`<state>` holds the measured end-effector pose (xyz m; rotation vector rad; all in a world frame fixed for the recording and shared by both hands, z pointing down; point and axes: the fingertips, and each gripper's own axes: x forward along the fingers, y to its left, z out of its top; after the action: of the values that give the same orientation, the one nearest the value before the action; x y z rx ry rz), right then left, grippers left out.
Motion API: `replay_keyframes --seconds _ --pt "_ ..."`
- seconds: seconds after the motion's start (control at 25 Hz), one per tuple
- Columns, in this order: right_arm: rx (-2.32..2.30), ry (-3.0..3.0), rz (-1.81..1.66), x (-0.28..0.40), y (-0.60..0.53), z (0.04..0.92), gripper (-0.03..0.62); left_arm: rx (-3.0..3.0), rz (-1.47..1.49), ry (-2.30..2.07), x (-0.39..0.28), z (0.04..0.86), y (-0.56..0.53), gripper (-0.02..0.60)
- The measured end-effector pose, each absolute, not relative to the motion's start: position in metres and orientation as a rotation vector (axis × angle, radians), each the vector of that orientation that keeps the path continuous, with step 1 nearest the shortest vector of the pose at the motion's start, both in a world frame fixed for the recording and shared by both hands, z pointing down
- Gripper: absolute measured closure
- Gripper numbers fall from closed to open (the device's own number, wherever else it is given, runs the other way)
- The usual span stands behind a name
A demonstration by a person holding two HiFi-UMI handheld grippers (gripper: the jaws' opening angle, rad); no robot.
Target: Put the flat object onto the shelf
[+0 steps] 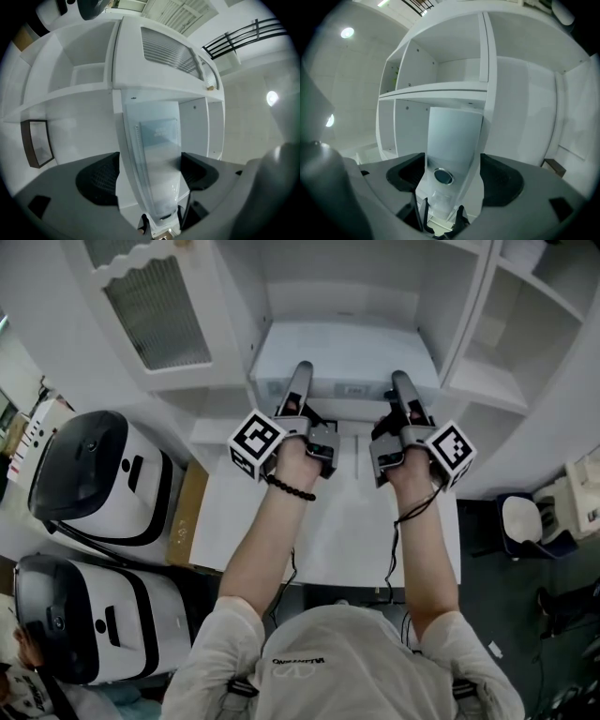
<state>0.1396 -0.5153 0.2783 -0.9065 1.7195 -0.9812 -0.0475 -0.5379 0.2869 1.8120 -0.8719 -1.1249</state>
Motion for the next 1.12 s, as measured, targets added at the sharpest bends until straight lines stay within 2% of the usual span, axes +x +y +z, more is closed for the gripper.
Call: replay_keyframes --seconds 0.16,0.24,0.32,0.4,0.48,0.52,0.8,1.12 --pt "-0.985 1.763 -0.788 0.152 -0.474 0.282 0.244 1.929 -1.117 -0.929 -0.060 0.292 -0.502 0.192" --pt "-1.137 1.856 -0.588 0.157 -0.454 0.278 0.321 2.070 -1.059 -1.012 -0.062 0.289 -0.481 0.219" --pt "-1.271 1.969 -0.382 0.155 -0.444 0.269 0.420 2.245 -0.983 -1.133 -0.062 0.281 -0.468 0.347" --pt "-1.351 2.055 -0.249 0.146 -0.442 0.261 0.455 2.418 -0.904 -1.264 -0.058 0.268 -0.460 0.472" --pt "-1.426 2.116 -0.170 0.137 -0.443 0.257 0.488 2.546 -0.808 -1.388 -0.052 0.260 -0.459 0.551" --pt "-1.452 2.141 -0.147 0.134 -0.445 0.256 0.498 2.587 -0.756 -1.441 -0.050 0.258 -0.460 0.568" --pt "-1.534 2.177 -0.283 0.131 -0.480 0.270 0.549 2.581 -0.579 -1.556 -0.041 0.264 -0.489 0.575" --pt "-1.557 2.180 -0.315 0.135 -0.505 0.265 0.553 2.535 -0.567 -1.570 -0.039 0.263 -0.519 0.577"
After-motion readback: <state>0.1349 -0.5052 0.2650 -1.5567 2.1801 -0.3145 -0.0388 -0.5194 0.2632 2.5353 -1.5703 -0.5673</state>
